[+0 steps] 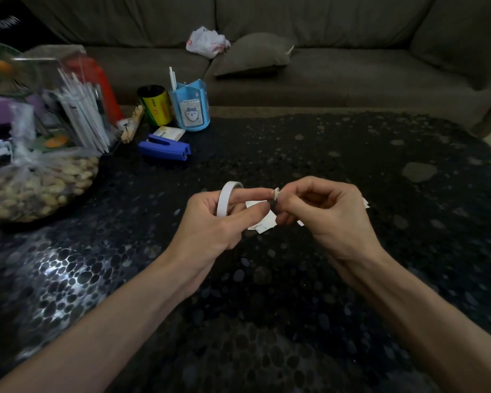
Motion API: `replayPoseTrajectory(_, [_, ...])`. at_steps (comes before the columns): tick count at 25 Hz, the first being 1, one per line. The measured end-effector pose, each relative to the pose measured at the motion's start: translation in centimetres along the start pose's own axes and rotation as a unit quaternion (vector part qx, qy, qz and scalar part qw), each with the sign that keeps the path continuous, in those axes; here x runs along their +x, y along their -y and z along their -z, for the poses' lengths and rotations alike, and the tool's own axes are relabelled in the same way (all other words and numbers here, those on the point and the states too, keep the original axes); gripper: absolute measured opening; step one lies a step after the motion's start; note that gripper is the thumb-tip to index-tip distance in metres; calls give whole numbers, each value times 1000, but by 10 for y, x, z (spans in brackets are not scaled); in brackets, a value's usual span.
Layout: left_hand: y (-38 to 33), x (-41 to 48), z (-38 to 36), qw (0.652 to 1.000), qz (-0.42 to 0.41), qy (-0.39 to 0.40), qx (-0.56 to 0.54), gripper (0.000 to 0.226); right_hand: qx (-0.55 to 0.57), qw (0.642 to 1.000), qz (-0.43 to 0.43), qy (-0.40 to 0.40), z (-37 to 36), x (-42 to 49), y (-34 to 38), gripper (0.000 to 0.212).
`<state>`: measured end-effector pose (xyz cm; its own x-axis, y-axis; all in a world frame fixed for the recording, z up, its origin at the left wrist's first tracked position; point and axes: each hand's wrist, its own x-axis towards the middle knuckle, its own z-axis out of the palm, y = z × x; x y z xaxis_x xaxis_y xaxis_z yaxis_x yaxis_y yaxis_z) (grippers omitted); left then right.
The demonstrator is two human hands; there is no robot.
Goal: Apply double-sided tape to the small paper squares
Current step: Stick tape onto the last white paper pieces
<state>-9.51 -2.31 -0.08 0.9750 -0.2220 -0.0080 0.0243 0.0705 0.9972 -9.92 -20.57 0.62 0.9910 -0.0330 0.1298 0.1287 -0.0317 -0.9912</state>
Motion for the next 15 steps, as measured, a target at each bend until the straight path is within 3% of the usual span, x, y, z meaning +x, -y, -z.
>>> replayPoseTrajectory(7, [2, 2, 4, 999, 30, -11, -11, 17, -32, 999, -11, -32, 4, 2, -2, 7])
replayPoseTrajectory(10, [7, 5, 7, 998, 55, -27, -1, 19, -116, 992, 0, -44, 15, 9, -7, 5])
replayPoseTrajectory(12, [11, 6, 8, 997, 70, -37, 10, 21, -287, 958, 11, -18, 32, 19, -17, 4])
replayPoseTrajectory(15, [16, 9, 10, 995, 88, -52, 22, 22, -507, 859, -40, 59, 60, 32, -31, 4])
